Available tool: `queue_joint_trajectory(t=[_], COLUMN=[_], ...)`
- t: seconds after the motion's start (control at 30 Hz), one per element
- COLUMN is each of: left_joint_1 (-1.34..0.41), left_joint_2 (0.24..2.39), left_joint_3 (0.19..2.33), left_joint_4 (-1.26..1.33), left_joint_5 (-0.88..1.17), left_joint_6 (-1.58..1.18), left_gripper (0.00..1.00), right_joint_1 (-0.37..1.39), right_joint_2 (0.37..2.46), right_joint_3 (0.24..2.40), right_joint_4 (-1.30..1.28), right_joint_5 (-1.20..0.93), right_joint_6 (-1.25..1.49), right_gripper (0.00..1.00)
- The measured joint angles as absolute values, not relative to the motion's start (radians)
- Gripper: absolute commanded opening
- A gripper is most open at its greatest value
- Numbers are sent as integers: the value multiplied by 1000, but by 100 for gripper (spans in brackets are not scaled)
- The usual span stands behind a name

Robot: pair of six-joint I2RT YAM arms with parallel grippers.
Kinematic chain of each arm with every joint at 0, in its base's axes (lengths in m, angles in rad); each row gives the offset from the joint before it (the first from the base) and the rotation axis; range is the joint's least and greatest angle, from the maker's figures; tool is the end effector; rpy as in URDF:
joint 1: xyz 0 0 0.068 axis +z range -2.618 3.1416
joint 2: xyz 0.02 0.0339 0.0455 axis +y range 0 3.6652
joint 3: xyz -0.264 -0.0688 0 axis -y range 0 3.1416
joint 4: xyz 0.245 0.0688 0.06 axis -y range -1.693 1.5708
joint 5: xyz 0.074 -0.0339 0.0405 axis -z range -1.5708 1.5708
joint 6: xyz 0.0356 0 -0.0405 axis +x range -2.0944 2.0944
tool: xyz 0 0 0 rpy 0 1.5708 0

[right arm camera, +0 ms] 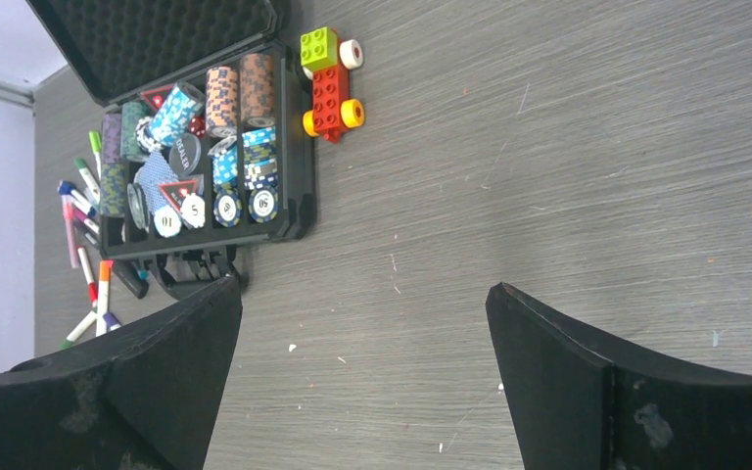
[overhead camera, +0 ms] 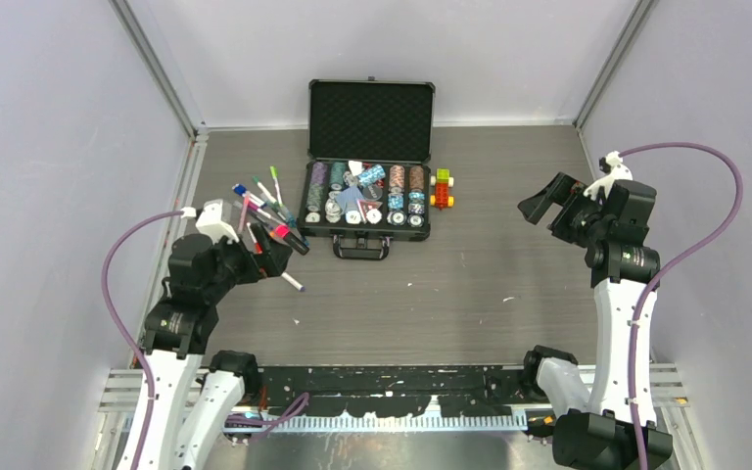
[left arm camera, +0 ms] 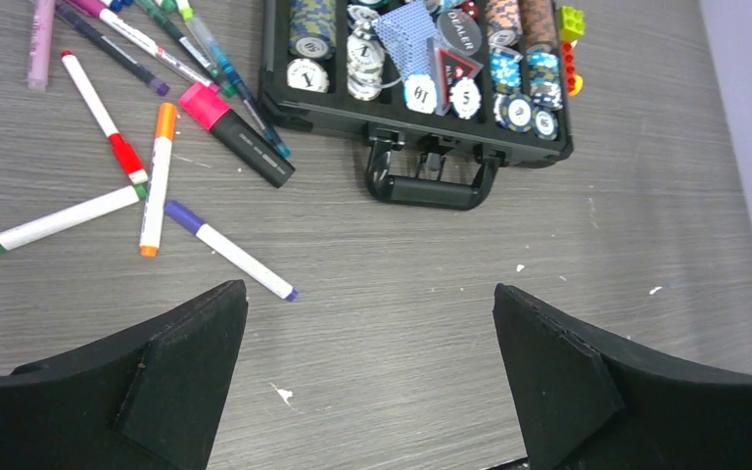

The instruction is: Open the pen caps

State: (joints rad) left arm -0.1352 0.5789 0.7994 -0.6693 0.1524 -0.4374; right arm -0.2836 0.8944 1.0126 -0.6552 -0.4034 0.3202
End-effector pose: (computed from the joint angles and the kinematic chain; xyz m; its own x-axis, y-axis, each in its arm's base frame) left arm 0.1215 -0.0220 0.3227 -0.5033 -0.3541 -0.7882 0.0613 0.8953 -0.4413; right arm 0.1793 -0.0377 0.3532 -0.4871 0.4435 -0.7524 0.0915 0.8826 0.4611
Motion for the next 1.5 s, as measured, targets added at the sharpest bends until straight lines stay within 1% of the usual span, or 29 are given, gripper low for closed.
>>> queue_joint_trajectory(t=[0.3, 0.4, 0.53, 0.57, 0.6, 0.63, 0.67, 0.7, 0.73, 0.77, 0.8, 0.83, 0.87, 0.9, 0.93, 0.97, 1.0, 1.03, 1.07, 1.1, 1.13, 1.27, 1.33, 1.5], left_joint_1=[-135, -135, -135, -135, -135, -135, -135, -135, -135, -135, -135, -135, -135, -135, -135, -135, -135, -135, -135, -135, -135, -135, -135, -135], left_joint_2=[523, 521, 519, 519, 518, 517, 514, 511, 505, 498, 488, 478, 467, 455, 447, 442, 440, 441, 443, 446, 450, 473, 482, 472], left_joint_3=[828, 834, 841, 845, 849, 852, 853, 853, 853, 853, 852, 852, 852, 852, 852, 852, 852, 852, 852, 852, 852, 857, 865, 868], left_joint_4=[-692, -694, -710, -716, -719, -719, -718, -718, -718, -715, -714, -712, -712, -712, -714, -717, -721, -726, -731, -736, -743, -789, -813, -833], left_joint_5=[212, 228, 241, 245, 250, 257, 265, 270, 278, 285, 289, 289, 287, 280, 271, 262, 247, 233, 223, 215, 204, 164, 142, 109], left_joint_6=[-517, -541, -569, -576, -585, -597, -610, -626, -641, -654, -661, -669, -674, -678, -678, -675, -680, -680, -675, -670, -664, -619, -595, -564], left_gripper=[100, 100, 100, 99, 93, 84, 59, 20, 2, 0, 0, 22, 48, 71, 84, 89, 92, 95, 99, 100, 100, 100, 100, 100], right_joint_1=[-284, -284, -270, -268, -265, -263, -262, -261, -261, -259, -259, -259, -259, -259, -259, -259, -259, -259, -259, -258, -258, -258, -257, -257], right_joint_2=[894, 894, 904, 911, 919, 928, 940, 953, 965, 977, 988, 996, 1004, 1008, 1008, 1007, 1003, 998, 994, 990, 988, 987, 980, 904], right_joint_3=[1013, 1021, 1052, 1057, 1058, 1058, 1058, 1058, 1059, 1059, 1061, 1063, 1064, 1065, 1066, 1068, 1068, 1068, 1068, 1069, 1069, 1069, 1068, 1047], right_joint_4=[-684, -707, -770, -779, -783, -790, -795, -799, -803, -810, -818, -823, -827, -827, -827, -826, -822, -820, -819, -817, -817, -790, -763, -717], right_joint_5=[-472, -583, -793, -839, -884, -930, -968, -997, -1017, -1026, -1028, -1028, -1027, -1025, -1022, -1019, -1015, -1008, -999, -977, -952, -823, -719, -537], right_joint_6=[259, 167, 35, 14, -4, -22, -41, -56, -60, -63, -68, -67, -72, -80, -83, -89, -99, -101, -96, -88, -75, 5, 79, 162], right_gripper=[99, 99, 99, 93, 72, 16, 2, 1, 6, 34, 76, 86, 86, 75, 49, 11, 2, 17, 53, 83, 88, 89, 89, 89])
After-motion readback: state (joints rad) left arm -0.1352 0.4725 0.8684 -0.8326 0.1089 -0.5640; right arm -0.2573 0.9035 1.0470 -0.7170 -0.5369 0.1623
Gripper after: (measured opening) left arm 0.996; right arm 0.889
